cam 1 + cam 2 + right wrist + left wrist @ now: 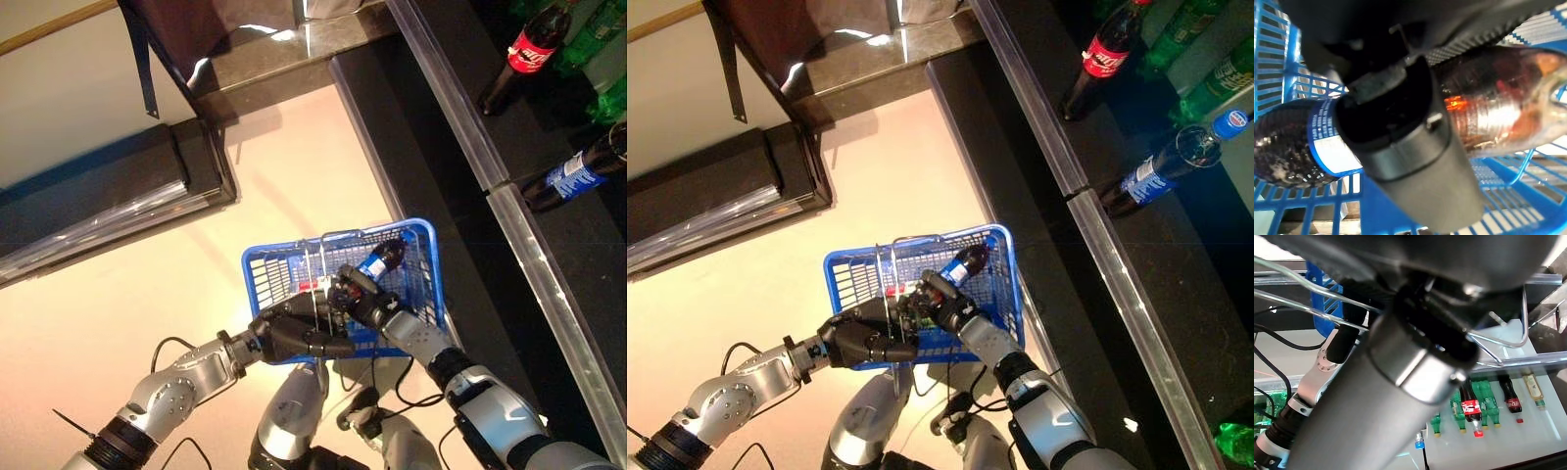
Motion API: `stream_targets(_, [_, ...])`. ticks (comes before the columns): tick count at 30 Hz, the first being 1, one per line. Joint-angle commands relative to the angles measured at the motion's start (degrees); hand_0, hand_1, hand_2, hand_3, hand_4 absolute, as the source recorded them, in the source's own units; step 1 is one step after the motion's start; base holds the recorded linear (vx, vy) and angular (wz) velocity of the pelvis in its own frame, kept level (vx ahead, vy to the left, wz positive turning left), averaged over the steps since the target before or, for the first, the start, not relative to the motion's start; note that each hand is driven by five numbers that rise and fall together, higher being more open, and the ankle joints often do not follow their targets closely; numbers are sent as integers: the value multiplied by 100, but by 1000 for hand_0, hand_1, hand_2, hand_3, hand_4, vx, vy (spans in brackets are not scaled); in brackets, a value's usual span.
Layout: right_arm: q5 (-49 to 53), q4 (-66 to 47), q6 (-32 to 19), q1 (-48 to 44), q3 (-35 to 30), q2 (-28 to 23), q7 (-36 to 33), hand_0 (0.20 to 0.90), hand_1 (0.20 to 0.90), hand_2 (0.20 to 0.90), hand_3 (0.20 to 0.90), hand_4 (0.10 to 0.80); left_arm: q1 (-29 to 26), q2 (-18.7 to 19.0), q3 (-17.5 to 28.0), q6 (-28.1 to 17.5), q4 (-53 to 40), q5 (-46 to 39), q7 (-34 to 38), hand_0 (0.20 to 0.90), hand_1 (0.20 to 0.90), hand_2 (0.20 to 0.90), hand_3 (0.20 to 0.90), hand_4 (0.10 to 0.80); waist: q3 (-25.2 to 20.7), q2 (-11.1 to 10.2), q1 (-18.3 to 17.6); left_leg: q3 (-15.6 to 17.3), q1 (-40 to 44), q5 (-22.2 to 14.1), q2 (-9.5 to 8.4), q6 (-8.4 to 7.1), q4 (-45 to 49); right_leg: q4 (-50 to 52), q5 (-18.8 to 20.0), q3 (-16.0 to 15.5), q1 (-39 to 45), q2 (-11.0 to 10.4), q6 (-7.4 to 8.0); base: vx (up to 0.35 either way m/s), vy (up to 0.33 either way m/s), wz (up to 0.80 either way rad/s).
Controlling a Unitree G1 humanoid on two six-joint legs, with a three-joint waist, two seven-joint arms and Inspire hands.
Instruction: Pick up the drink and place into the basket.
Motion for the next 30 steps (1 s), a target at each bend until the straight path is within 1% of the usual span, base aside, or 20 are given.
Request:
stream_targets(1, [177,-146,-124,-817,-164,-71,252,900,900,900,900,800,-556,-693,-56,-596,-2305,-968,-1530,300,300,300,200,100,-603,462,-33,-71,99,-496,-213,376,403,-219,1300,-60,-412,-180,26,0,0,0])
stream_targets(6, [116,85,14,-902,-179,-119,309,900,900,900,900,800,-609,-722,-128,-610,-2239,-970,-1478,300,300,300,200,100,-568,467,-58,-20,77,-502,-198,387,437,-162,1305,-34,-465,-194,23,0,0,0])
stream_targets(10, [107,96,31,-873,-164,-119,347,900,900,900,900,800,-612,-748,-166,-647,-2224,-968,-1424,300,300,300,200,100,-541,470,-86,12,70,-496,-190,394,427,-162,1314,-18,-490,-186,24,0,0,0])
stream_targets(16, [68,-2,-3,-784,-148,-182,685,900,900,900,900,800,-516,-814,-122,-602,-2161,-1022,-1370,300,300,300,200,100,-530,461,-136,69,74,-487,-158,387,393,-180,1332,4,-525,-168,30,0,0,0])
stream_targets(23, [89,-806,-385,-370,-16,-296,928,900,900,900,900,800,-258,-899,-25,-597,-2043,-908,-1366,300,300,300,200,100,-528,401,-252,174,65,-492,-109,387,359,-194,1343,55,-585,-149,50,-4,1,0])
stream_targets(27, [-163,-1728,-587,121,175,-395,1008,900,900,900,900,800,-11,-968,56,-730,-1916,-698,-1336,300,300,300,200,100,-528,342,-376,257,83,-493,-60,376,329,-233,1356,110,-593,-111,53,-7,3,-5])
stream_targets(28, [-200,-1812,-606,177,192,-405,1018,900,900,900,900,800,19,-979,63,-746,-1904,-665,-1316,300,300,300,200,100,-532,336,-390,265,88,-492,-53,374,322,-242,1357,117,-589,-102,51,-14,4,-15])
stream_targets(30, [-569,-2463,-775,580,384,-499,1004,900,900,900,900,800,169,-988,74,-925,-1772,-587,-1197,300,300,300,200,100,-524,288,-491,319,104,-481,-23,369,287,-283,1369,174,-592,-67,58,-22,-3,-9])
